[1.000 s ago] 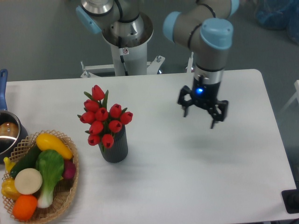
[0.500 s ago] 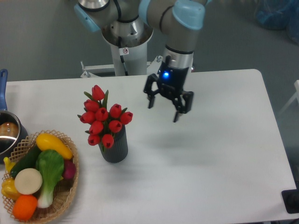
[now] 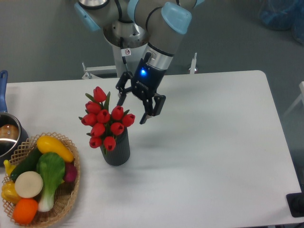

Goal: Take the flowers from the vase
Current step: 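Lower the open gripper around the tulip stems above the vase, then close the gripper on the tulip bouquet stems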

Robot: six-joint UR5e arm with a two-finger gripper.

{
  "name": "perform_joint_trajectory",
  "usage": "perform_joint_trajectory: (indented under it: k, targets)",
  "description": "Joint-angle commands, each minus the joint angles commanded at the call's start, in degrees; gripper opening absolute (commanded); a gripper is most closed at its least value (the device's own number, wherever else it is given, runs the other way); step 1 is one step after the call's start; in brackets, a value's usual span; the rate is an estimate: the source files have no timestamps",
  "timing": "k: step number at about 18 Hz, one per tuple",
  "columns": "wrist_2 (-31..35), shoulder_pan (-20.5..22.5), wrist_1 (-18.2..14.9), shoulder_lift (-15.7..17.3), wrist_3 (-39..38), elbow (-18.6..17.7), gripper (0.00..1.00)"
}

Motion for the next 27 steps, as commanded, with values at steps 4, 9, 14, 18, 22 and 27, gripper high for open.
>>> perform_joint_trajectory:
  k: [4,9,14,18,22,27]
  targets:
    - [-4.7,0.0,0.1,-2.7,0.2,1.2,1.0]
    - [-5.5,-0.4,0.4,-5.4,0.2,2.3,1.0]
    - [-10.6,-0.5,0.4,-8.1,0.0,2.9,1.0]
    - [-14.9,-0.5,0.4,-10.3,0.1,3.0,0.95]
    - [-14.9,-0.2,0.3,-10.5,0.2,2.9,0.41]
    - [-14.9,0.5,0.4,-10.4,0.1,2.5,0.11]
